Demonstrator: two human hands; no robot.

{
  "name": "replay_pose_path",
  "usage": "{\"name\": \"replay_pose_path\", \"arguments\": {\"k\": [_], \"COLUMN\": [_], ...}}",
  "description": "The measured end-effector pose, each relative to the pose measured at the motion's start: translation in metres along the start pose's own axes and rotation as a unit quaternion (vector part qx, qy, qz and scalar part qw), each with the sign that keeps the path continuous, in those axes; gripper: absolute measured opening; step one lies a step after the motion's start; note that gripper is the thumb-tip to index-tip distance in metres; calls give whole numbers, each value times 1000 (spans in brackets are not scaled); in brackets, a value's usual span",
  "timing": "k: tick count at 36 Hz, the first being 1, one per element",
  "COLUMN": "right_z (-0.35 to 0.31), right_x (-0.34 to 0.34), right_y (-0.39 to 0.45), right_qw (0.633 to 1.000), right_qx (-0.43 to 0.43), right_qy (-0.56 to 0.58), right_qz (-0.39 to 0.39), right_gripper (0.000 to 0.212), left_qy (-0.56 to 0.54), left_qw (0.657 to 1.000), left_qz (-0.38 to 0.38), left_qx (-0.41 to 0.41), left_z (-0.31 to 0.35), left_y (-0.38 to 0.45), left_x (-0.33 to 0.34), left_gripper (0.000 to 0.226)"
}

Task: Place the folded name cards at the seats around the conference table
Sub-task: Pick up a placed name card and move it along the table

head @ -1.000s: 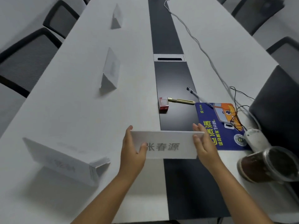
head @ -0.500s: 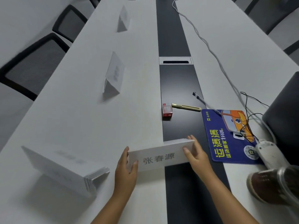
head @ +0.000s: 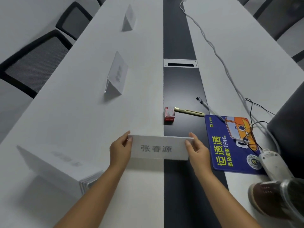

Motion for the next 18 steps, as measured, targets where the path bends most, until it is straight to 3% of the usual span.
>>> {"name": "replay_pose_path", "arguments": {"k": [18], "right_z": [-2], "right_x": [-8], "right_y": [6], "right_qw": [998], "right_qx": [-23], "right_qy": [-48], "right_qz": [15], "right_gripper": [47], "left_qy": [-28], "left_qw": [1000], "left_qz": [-9], "left_qx": [-6], "left_z": [-5], "left_y": [0], "left_x": [8], "left_gripper": [33]}}
Point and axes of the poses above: each hand's wrist, its own y-axis towards the middle knuckle, its own x-axis out of the palm, z = x × y, the point moved 8 cm from there along y, towards the middle knuckle, and after that the axes turned 11 degrees about z, right-handed, at the moved point
